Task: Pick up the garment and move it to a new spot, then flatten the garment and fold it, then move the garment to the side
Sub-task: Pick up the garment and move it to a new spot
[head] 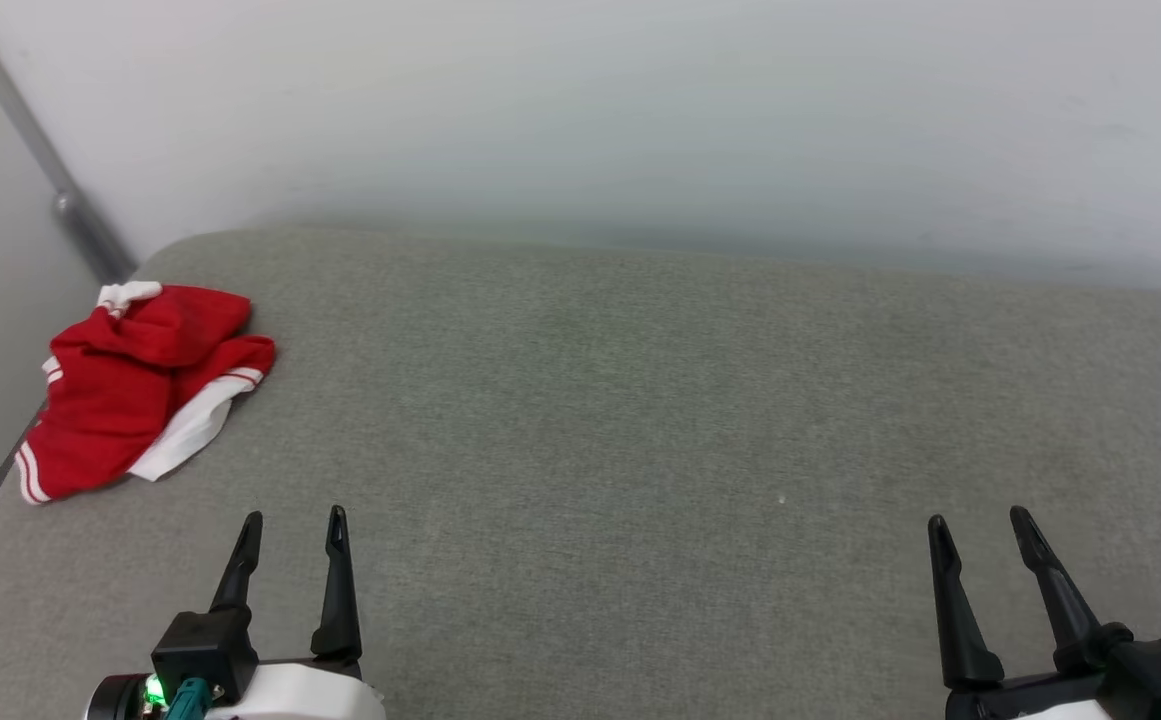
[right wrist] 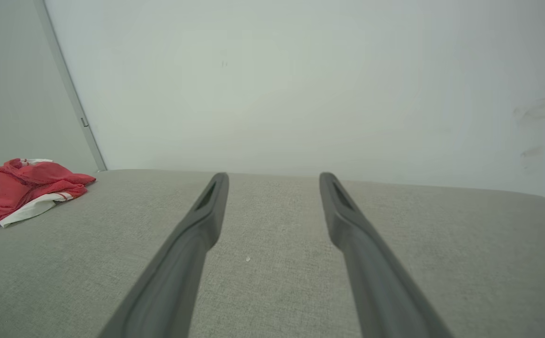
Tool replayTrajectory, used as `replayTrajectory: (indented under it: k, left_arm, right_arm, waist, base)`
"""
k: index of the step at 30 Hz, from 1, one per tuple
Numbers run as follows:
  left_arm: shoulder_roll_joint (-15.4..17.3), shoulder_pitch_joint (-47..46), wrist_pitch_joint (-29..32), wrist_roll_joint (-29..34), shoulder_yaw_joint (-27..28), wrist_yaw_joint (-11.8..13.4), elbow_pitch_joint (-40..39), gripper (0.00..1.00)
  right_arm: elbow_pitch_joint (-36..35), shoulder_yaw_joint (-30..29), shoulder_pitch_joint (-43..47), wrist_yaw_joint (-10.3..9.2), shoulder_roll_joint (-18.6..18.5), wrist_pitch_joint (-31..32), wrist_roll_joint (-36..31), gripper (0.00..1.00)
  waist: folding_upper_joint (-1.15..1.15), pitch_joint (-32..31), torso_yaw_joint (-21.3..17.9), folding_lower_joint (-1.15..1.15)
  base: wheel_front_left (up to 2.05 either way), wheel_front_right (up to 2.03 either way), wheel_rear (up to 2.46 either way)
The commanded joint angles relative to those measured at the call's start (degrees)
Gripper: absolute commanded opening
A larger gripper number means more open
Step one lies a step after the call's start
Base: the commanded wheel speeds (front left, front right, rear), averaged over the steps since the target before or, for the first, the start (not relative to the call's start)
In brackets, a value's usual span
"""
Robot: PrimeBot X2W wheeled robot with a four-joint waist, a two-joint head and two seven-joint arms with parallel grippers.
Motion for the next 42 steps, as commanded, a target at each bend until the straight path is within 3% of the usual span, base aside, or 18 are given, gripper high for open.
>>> replayTrajectory:
  k: [1, 13, 21, 28, 33, 39, 42]
  left_arm:
    - [0.0, 0.4, -0.2, -0.3, 0.3, 0.2, -0.1, 1.00]
    - [0.0, 1.5, -0.2, 0.0, 1.6, 0.0, -0.5, 1.00]
    - [0.0, 1.6, -0.2, -0.9, 3.5, 0.3, -0.2, 1.00]
    - [0.0, 0.5, -0.2, -2.3, 5.4, 0.2, 0.0, 1.00]
    - [0.3, -5.2, -0.2, -2.5, 7.9, -1.3, 0.5, 1.00]
    - [3.4, -16.4, -0.2, -3.4, 12.3, -4.0, 3.1, 1.00]
    - [7.6, -26.9, -0.2, -4.7, 15.9, -5.3, 5.6, 1.00]
  right_arm:
    - [-0.3, 0.2, 1.0, -0.02, 0.0, -0.1, -0.4, 1.00]
    - [-0.8, 0.8, 1.8, -0.02, 0.0, -0.1, -0.5, 1.00]
    - [-1.0, 0.9, 1.3, -0.02, 0.0, -0.1, -0.9, 1.00]
    - [-1.1, 1.0, 0.1, -0.02, 0.0, -0.1, -1.2, 1.00]
    - [-1.8, 0.7, -1.4, -0.02, 0.0, -0.1, -2.9, 1.00]
    - [-3.0, -0.4, -4.0, -0.02, 0.0, -0.1, -5.5, 1.00]
    - [-4.4, -1.7, -6.8, -0.03, 0.0, -0.1, -7.8, 1.00]
  waist:
    - [0.00, -0.2, 2.9, 0.00]
    - [0.00, -0.8, 13.7, 0.00]
    - [0.00, -0.1, 17.7, 0.00]
    - [0.00, 1.1, 17.2, 0.00]
    - [0.00, 4.6, 15.5, 0.00]
    - [0.00, 10.1, 13.1, 0.00]
    - [0.00, 15.5, 10.9, 0.00]
  base:
    - [0.00, 0.00, 0.00]
    - [0.00, 0.00, 0.00]
    - [0.00, 0.00, 0.00]
    - [0.00, 0.00, 0.00]
    - [0.00, 0.00, 0.00]
    - [0.00, 0.00, 0.00]
    - [0.00, 0.00, 0.00]
